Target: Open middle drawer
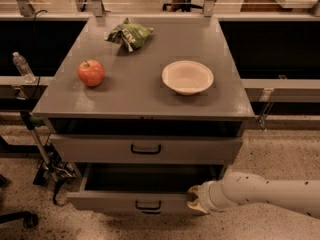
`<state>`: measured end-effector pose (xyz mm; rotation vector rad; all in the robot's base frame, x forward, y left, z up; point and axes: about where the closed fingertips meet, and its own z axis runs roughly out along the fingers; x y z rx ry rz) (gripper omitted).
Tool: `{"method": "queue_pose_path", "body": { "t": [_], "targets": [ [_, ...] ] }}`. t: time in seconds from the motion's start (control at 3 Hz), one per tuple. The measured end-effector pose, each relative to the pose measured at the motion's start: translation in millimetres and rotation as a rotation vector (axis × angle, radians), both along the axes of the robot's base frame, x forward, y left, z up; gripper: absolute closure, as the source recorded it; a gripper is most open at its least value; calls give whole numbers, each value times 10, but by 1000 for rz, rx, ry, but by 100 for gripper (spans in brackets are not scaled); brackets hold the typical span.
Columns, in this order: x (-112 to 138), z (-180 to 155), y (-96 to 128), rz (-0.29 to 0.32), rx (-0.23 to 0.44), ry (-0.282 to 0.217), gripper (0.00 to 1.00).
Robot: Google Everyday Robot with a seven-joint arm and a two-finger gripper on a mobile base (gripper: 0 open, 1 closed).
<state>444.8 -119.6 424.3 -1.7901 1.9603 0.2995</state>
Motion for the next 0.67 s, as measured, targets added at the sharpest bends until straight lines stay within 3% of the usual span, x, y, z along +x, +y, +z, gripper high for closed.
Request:
{"method": "queue_pose_path", "body": {
  "t": [0.67],
  "targets": [
    [-2,18,0,0,0,0,100]
  ]
}}
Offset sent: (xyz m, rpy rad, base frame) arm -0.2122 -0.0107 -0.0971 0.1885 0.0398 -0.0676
